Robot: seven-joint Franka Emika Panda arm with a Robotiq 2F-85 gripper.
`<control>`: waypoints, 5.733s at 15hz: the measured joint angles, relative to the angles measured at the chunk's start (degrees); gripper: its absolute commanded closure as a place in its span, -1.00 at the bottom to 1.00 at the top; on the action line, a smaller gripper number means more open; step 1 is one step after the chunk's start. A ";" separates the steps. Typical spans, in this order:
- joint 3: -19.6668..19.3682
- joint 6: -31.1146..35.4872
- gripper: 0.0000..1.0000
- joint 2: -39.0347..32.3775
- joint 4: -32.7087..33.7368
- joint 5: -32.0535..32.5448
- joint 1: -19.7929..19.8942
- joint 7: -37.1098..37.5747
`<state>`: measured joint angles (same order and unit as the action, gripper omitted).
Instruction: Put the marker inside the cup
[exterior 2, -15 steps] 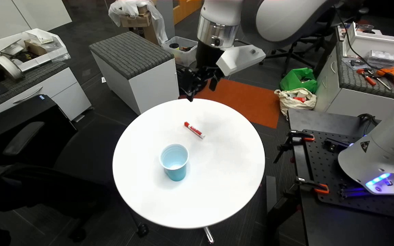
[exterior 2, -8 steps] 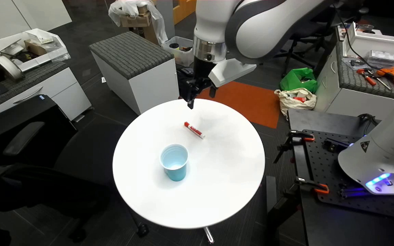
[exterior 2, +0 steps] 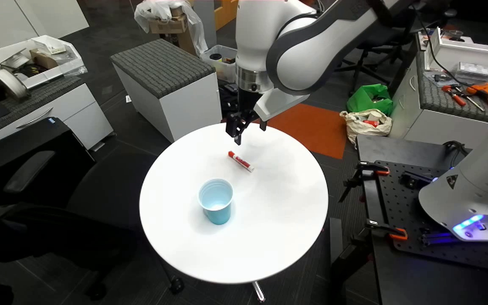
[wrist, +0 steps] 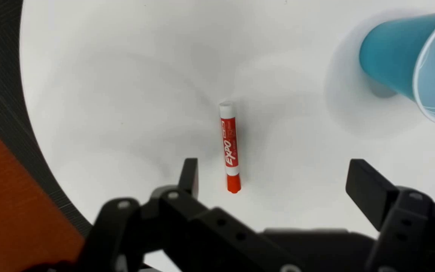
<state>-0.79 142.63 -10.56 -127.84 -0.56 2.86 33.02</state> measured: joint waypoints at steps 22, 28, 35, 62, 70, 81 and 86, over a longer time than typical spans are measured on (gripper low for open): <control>-3.51 0.00 -1.00 -9.78 6.04 0.08 -2.42 -0.04; -3.55 -0.07 -1.00 -13.77 9.17 -0.08 -2.64 -3.73; -3.91 -0.08 -1.00 -17.00 10.67 -0.71 -1.86 -8.14; -4.16 -0.23 -1.00 -28.70 20.54 -4.54 0.82 -13.69; -4.14 -0.94 -0.31 -31.47 22.80 -4.54 0.73 -13.69; -4.08 -1.70 0.90 -31.80 24.85 -4.72 0.48 -13.69; -4.34 -1.71 0.90 -31.24 24.69 -5.31 0.48 -13.61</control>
<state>-5.12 140.92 -41.80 -103.15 -5.87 3.34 19.41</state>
